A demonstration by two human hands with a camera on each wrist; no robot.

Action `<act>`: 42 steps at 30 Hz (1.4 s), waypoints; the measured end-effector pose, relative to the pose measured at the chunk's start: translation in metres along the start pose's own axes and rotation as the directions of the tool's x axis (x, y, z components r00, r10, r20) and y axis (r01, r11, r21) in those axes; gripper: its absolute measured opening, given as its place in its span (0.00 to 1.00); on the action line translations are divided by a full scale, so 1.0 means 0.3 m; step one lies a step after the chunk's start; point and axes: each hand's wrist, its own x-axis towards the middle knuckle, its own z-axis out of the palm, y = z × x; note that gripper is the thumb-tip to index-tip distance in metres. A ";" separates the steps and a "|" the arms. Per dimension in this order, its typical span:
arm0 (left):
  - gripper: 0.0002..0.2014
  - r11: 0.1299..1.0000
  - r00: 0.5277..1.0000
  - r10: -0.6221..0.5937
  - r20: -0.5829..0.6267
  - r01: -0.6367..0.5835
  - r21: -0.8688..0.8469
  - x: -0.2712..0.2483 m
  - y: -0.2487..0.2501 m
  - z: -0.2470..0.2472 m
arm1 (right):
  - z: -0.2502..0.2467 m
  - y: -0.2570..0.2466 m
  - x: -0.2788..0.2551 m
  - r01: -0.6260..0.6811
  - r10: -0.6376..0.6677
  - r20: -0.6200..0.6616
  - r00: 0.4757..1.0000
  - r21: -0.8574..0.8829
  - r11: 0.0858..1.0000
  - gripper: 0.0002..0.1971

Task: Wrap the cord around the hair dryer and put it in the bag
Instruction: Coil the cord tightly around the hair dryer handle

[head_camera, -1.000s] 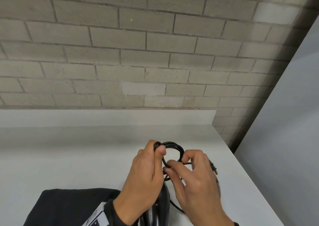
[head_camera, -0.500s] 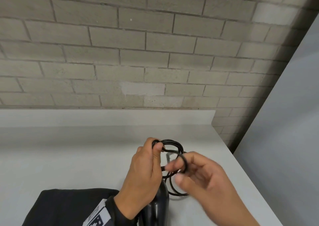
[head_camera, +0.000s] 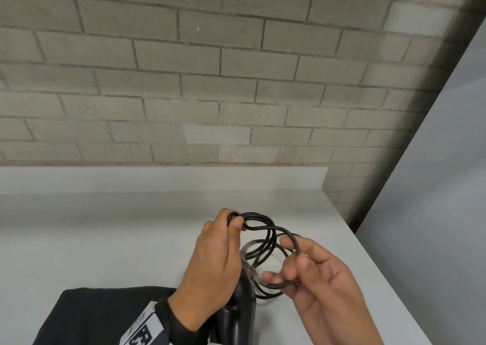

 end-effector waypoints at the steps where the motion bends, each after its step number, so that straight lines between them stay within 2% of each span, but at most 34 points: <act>1: 0.14 1.000 1.000 0.004 0.009 -0.004 0.002 -0.002 0.004 0.000 | -0.016 -0.007 0.002 -0.038 0.027 0.063 0.998 0.168 0.985 0.25; 3: 0.13 1.000 1.000 0.015 0.027 -0.015 0.001 -0.005 0.015 0.005 | -0.037 -0.002 0.008 -0.113 0.028 0.207 0.978 0.411 0.905 0.22; 5: 0.13 1.000 1.000 0.018 0.020 -0.018 -0.006 -0.005 0.019 0.011 | -0.065 0.002 0.006 -0.061 -0.018 0.197 0.980 0.385 0.921 0.22; 7: 0.13 1.000 1.000 0.006 -0.003 -0.006 -0.014 0.002 0.013 0.015 | -0.078 0.051 0.004 0.008 -0.080 0.267 0.960 0.262 0.965 0.23; 9: 0.13 1.000 1.000 -0.005 -0.020 0.005 -0.018 0.008 0.003 0.017 | -0.085 0.091 -0.008 0.162 -0.152 0.257 0.954 -0.018 0.987 0.24; 10: 0.13 1.000 1.000 -0.006 -0.023 0.006 -0.017 0.009 0.001 0.018 | -0.088 0.102 -0.014 0.222 -0.174 0.252 0.952 -0.176 0.959 0.24; 13: 0.13 1.000 1.000 -0.005 -0.009 0.005 -0.015 0.006 0.004 0.024 | -0.082 0.148 -0.021 0.366 -0.213 0.321 0.923 -0.557 0.746 0.30; 15: 0.14 1.000 1.000 -0.005 -0.003 0.005 -0.012 0.005 0.004 0.028 | -0.068 0.184 -0.019 0.431 -0.308 0.302 0.902 -0.653 0.623 0.28; 18: 0.13 1.000 1.000 -0.006 -0.014 0.006 0.003 0.010 -0.001 0.023 | -0.053 0.222 -0.013 0.540 -0.480 0.304 0.823 -0.680 0.495 0.15; 19: 0.13 1.000 1.000 -0.007 -0.020 0.007 0.006 0.012 -0.004 0.021 | -0.055 0.227 -0.015 0.563 -0.503 0.312 0.806 -0.668 0.486 0.12; 20: 0.13 1.000 1.000 -0.006 -0.027 0.006 0.008 0.014 -0.006 0.019 | -0.051 0.225 -0.017 0.552 -0.497 0.291 0.817 -0.641 0.533 0.10; 22: 0.13 1.000 0.999 -0.006 -0.043 0.006 0.011 0.016 -0.012 0.014 | -0.067 0.208 -0.018 0.457 -0.437 0.164 0.884 -0.500 0.736 0.12; 23: 0.14 1.000 0.999 -0.008 -0.054 0.008 0.009 0.019 -0.015 0.009 | -0.085 0.197 -0.022 0.407 -0.391 0.119 0.913 -0.347 0.845 0.14; 24: 0.15 1.000 0.998 -0.014 -0.068 0.014 0.000 0.022 -0.019 0.004 | -0.105 0.177 -0.024 0.352 -0.336 0.164 0.928 -0.083 0.932 0.15; 25: 0.16 1.000 0.996 -0.021 -0.081 0.020 -0.014 0.025 -0.021 -0.002 | -0.126 0.154 -0.027 0.270 -0.315 0.231 0.920 0.207 0.940 0.16; 26: 0.18 0.999 0.995 -0.025 -0.092 0.023 -0.031 0.028 -0.024 -0.008 | -0.166 0.097 -0.028 0.192 -0.260 0.157 0.953 0.352 0.916 0.16; 27: 0.19 0.999 0.995 -0.028 -0.101 0.023 -0.043 0.032 -0.026 -0.014 | -0.201 0.058 -0.044 0.154 -0.167 0.006 0.986 0.366 0.918 0.17; 29: 0.19 0.999 0.993 -0.031 -0.112 0.026 -0.047 0.035 -0.035 -0.025 | -0.258 0.010 -0.073 0.090 -0.045 -0.130 0.991 0.366 0.926 0.20; 31: 0.17 0.999 0.993 -0.038 -0.111 0.034 -0.033 0.034 -0.047 -0.033 | -0.280 -0.002 -0.071 0.002 0.025 -0.103 0.994 0.255 0.967 0.25; 32: 0.16 0.999 0.994 -0.040 -0.100 0.039 -0.017 0.032 -0.052 -0.034 | -0.301 -0.028 -0.086 -0.097 0.114 -0.216 0.970 0.086 0.992 0.34; 33: 0.16 0.999 0.996 -0.042 -0.083 0.043 0.003 0.028 -0.053 -0.033 | -0.324 -0.043 -0.100 -0.174 0.127 -0.344 0.930 -0.109 0.979 0.41; 34: 0.15 0.999 0.997 -0.042 -0.065 0.044 0.020 0.024 -0.052 -0.029 | -0.329 -0.058 -0.103 -0.214 0.103 -0.427 0.899 -0.221 0.952 0.44; 36: 0.15 0.999 0.998 -0.036 -0.044 0.037 0.040 0.019 -0.048 -0.019 | -0.339 -0.065 -0.090 -0.226 -0.006 -0.481 0.877 -0.423 0.878 0.40; 38: 0.14 0.998 0.998 -0.045 -0.043 0.046 0.036 0.019 -0.046 -0.010 | -0.342 -0.037 -0.072 -0.209 -0.177 -0.522 0.835 -0.597 0.775 0.18; 39: 0.14 0.998 0.998 -0.051 -0.042 0.053 0.037 0.020 -0.045 -0.006 | -0.320 -0.017 -0.065 -0.217 -0.291 -0.532 0.795 -0.698 0.682 0.10; 41: 0.14 0.996 0.998 -0.057 -0.040 0.060 0.059 0.020 -0.040 -0.004 | -0.235 0.031 -0.065 -0.146 -0.545 -0.420 0.726 -0.868 0.474 0.12; 42: 0.15 0.996 0.998 -0.058 -0.039 0.061 0.067 0.019 -0.037 -0.003 | -0.177 0.053 -0.067 -0.046 -0.655 -0.320 0.685 -0.916 0.399 0.11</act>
